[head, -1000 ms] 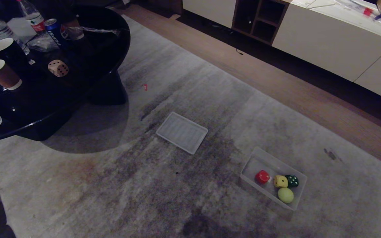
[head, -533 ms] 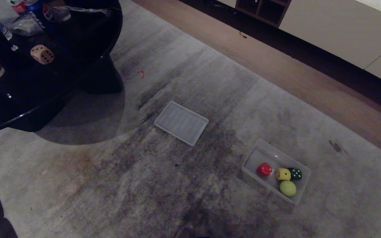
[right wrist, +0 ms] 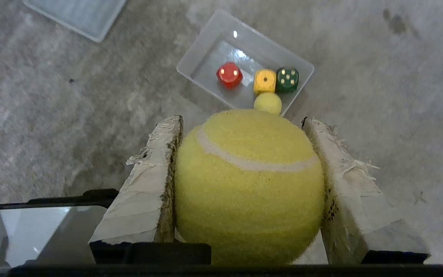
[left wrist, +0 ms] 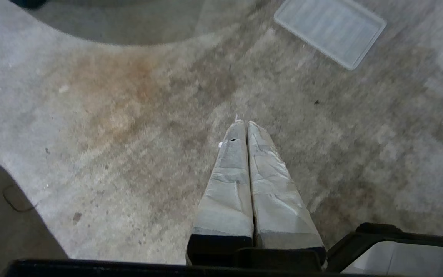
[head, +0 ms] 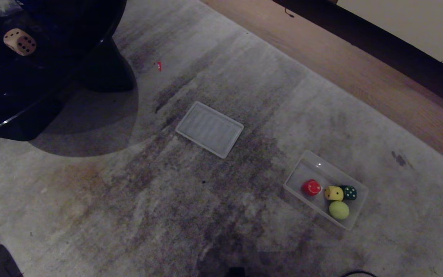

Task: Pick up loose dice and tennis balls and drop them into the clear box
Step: Put the ball in the box

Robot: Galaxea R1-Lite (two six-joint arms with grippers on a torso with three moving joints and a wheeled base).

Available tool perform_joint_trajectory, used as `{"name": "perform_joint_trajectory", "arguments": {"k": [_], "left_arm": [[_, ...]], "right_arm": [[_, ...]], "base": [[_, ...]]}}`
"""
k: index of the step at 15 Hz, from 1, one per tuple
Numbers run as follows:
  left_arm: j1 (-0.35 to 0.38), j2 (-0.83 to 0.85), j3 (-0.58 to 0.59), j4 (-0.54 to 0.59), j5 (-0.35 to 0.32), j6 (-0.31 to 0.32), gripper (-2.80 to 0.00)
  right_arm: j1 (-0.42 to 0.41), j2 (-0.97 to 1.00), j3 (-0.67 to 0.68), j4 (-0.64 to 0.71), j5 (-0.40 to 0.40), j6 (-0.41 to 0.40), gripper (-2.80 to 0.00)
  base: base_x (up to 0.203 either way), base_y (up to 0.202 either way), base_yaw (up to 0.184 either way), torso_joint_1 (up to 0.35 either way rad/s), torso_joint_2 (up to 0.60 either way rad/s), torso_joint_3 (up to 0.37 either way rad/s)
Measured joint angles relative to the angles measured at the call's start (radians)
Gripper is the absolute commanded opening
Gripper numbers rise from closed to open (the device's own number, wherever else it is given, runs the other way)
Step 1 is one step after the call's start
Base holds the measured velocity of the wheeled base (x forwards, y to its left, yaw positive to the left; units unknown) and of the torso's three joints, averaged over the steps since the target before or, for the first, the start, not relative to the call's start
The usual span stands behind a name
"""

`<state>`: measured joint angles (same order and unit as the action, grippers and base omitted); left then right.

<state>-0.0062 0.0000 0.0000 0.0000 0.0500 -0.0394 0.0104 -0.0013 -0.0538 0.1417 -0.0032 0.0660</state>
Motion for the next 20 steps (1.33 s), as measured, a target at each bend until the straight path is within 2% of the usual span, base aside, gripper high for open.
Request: {"name": "perform_joint_trajectory", "arguments": {"k": [20], "left_arm": [[0.0,0.0,0.0,0.0,0.0,0.0,-2.8]], "right_arm": [[0.0,0.001,0.0,0.0,0.0,-0.001,-2.8]], "base": [[0.0,0.0,0.0,0.002,0.0,-0.198]]}}
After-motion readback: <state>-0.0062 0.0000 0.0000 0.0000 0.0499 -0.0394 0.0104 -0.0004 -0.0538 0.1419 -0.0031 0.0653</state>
